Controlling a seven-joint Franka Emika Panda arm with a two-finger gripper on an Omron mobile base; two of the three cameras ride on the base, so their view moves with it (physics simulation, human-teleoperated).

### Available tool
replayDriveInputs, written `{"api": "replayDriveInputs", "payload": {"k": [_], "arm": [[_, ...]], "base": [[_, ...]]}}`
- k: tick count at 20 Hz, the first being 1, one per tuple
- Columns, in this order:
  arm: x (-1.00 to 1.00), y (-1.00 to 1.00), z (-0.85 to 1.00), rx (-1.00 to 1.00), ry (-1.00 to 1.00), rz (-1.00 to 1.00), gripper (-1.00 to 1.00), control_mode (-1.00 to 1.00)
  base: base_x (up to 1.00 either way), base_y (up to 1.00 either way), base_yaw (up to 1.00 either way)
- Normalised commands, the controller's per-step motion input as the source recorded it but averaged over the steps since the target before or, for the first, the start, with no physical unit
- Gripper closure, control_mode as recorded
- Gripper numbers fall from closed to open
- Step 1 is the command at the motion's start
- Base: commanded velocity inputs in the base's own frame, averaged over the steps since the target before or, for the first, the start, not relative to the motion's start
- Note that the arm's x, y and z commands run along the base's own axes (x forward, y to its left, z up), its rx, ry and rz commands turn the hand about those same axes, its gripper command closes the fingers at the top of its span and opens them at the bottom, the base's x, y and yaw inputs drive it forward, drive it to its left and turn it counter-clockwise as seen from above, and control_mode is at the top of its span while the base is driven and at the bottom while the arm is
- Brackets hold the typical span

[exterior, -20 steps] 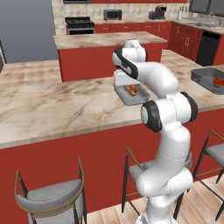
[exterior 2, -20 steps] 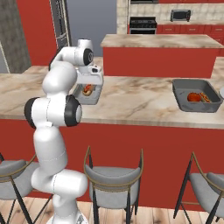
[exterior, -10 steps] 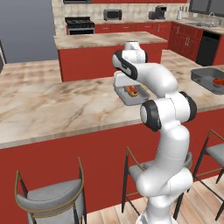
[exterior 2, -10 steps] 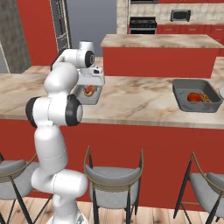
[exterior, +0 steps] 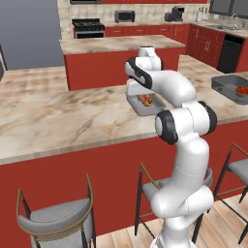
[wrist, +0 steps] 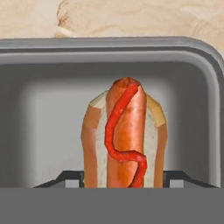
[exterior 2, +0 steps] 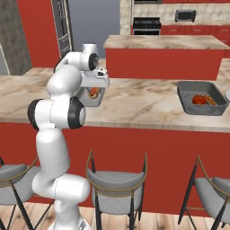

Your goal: Place one cooked food and one vegetable from the large plate to each tupperware container.

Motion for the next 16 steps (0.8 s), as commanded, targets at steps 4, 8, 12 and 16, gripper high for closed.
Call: {"api": "replayDriveInputs", "payload": {"k": [4,8,12,16], "arm": [[0.12,-0.11,-0.16,0.00,-0.04,0.00,1.00,-1.00],[0.04,0.00,-0.04,0.00,-0.04,0.01,1.00,-1.00],[0.00,0.00,0.00,0.00,-0.01,0.00,1.00,-1.00],[0.00,0.00,0.00,0.00,0.00,0.00,-1.00,-1.00]], "base": [[0.00,0.00,0.00],[0.00,0.00,0.00],[0.00,0.00,0.00],[0.00,0.00,0.00]]}}
